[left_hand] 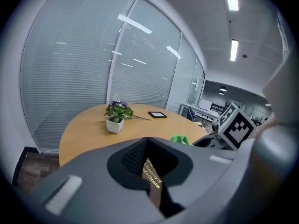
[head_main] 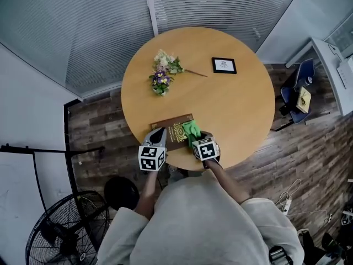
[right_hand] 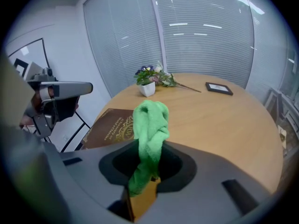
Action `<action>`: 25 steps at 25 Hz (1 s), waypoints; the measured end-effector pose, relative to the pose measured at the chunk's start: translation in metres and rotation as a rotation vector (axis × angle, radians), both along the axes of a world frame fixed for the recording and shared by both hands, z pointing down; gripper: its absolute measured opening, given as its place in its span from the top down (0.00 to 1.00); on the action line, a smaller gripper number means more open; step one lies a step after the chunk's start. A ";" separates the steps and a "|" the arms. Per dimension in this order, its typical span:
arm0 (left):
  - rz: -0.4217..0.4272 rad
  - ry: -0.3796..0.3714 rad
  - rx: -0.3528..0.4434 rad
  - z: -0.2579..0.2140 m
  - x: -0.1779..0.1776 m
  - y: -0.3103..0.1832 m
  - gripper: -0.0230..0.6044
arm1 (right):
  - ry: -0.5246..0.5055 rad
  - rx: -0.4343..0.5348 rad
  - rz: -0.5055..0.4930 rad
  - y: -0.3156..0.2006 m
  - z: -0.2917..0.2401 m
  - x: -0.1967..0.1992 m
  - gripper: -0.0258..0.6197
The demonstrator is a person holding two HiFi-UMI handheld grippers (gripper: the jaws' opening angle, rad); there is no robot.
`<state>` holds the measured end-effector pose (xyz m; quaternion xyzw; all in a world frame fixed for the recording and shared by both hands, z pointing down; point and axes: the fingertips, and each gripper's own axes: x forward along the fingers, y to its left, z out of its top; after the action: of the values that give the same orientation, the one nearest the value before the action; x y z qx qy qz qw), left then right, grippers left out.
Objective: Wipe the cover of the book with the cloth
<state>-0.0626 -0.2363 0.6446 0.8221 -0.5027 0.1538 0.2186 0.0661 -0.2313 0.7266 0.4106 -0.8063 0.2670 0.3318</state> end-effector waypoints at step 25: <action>0.000 -0.019 0.020 -0.008 -0.007 -0.012 0.95 | 0.069 0.063 0.091 -0.007 -0.003 0.075 0.80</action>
<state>-0.0700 -0.2488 0.6361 0.8226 -0.5065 0.1565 0.2055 0.1409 -0.2381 0.7233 0.4660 -0.7828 0.2420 0.3340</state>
